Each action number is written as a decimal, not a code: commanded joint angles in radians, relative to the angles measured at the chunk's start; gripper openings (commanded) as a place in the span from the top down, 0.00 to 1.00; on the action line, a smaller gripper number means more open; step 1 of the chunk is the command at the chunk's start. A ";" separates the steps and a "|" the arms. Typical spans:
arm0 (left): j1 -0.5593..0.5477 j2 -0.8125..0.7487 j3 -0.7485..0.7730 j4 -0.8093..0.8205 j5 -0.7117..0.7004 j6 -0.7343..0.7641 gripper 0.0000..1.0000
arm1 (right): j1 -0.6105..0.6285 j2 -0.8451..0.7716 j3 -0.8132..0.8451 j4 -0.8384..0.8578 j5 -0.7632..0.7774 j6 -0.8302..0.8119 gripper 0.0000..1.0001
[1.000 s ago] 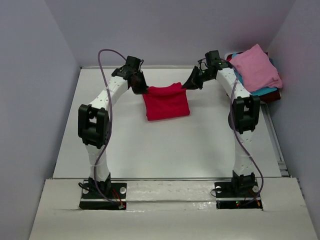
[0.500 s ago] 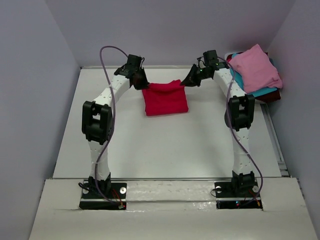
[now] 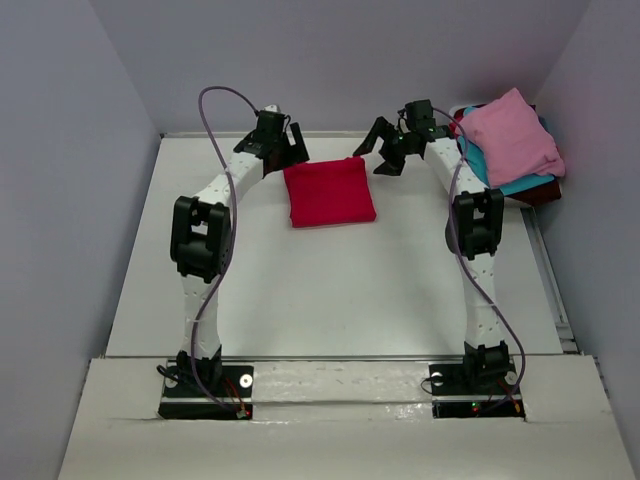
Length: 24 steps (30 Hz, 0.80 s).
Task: Fold and stack the t-shirts
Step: Fold the tshirt
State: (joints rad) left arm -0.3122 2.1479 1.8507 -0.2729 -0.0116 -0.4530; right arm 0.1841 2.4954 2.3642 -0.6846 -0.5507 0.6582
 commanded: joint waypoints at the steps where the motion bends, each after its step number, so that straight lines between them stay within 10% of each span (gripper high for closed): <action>1: -0.002 -0.098 -0.010 0.052 -0.037 0.013 0.01 | -0.005 -0.094 -0.002 0.033 0.018 -0.019 0.00; 12: -0.102 -0.243 -0.218 -0.058 0.004 0.031 0.01 | 0.008 -0.289 -0.330 0.025 -0.109 0.009 0.11; 16: -0.148 -0.292 -0.281 -0.094 -0.019 0.036 0.01 | 0.028 -0.345 -0.442 0.020 -0.132 0.017 0.37; 24: -0.148 -0.188 -0.228 -0.120 -0.036 0.060 0.06 | 0.092 -0.296 -0.513 0.039 -0.161 0.017 0.59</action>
State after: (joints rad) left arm -0.4725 1.9175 1.5536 -0.3607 -0.0097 -0.4335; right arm 0.2321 2.1868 1.8668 -0.6735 -0.6674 0.6735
